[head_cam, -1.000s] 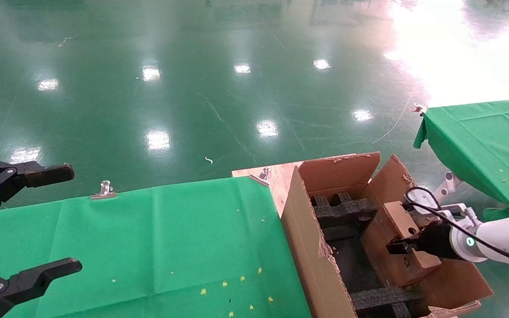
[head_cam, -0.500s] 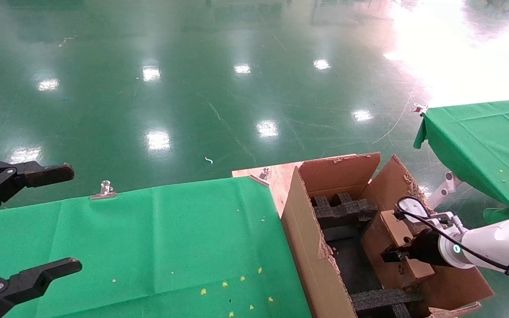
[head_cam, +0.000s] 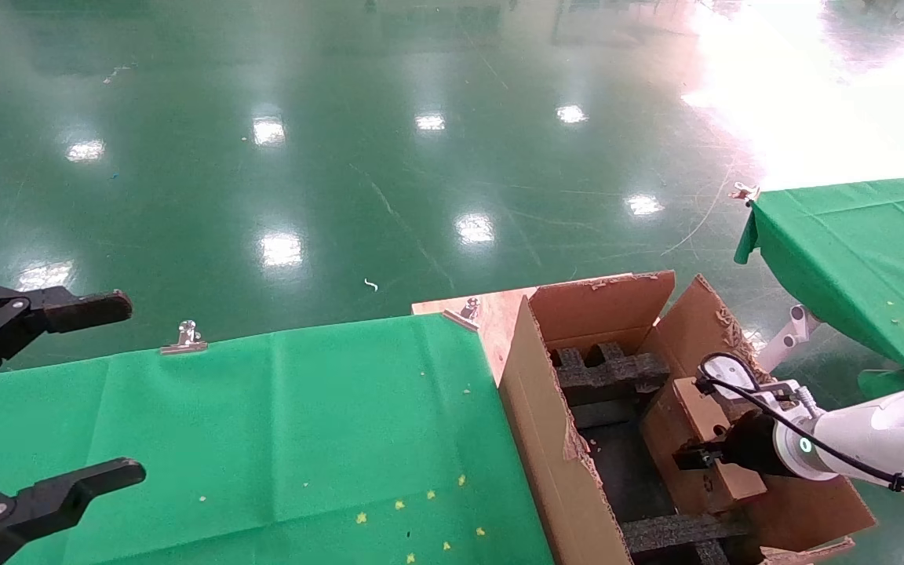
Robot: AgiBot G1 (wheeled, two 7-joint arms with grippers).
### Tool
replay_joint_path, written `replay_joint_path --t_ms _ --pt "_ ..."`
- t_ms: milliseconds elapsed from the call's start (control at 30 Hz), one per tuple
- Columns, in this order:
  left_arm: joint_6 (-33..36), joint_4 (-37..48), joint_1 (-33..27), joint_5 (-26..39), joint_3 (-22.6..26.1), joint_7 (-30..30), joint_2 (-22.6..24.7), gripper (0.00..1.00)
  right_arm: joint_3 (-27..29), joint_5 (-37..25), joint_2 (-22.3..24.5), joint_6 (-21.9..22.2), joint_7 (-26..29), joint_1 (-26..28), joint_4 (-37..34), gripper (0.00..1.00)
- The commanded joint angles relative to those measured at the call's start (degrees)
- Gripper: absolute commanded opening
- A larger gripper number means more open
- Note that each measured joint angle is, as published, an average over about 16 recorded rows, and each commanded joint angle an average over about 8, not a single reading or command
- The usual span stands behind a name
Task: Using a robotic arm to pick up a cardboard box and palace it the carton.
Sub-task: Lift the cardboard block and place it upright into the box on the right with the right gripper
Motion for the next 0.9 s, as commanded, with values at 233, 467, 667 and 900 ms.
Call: replay_joint_path --t_ms 233,467,667,900 --pt "0.0 0.0 0.0 0.0 0.0 0.0 0.0 1.00 0.0 0.0 0.2 -0.1 0.0 0.2 0.2 1.00" --pt "0.0 0.0 0.0 0.0 0.0 0.0 0.0 1.00 0.1 -0.2 0.4 -0.1 -0.1 0.7 0.5 1.00" --pt "0.0 0.0 0.0 0.0 0.0 0.0 0.0 1.00 0.2 -0.8 0.8 -0.4 -0.1 1.6 1.0 1.00" --pt "0.0 0.0 0.0 0.0 0.0 0.0 0.0 1.00 0.5 -2.0 1.8 -0.5 0.0 3.7 2.1 1.00"
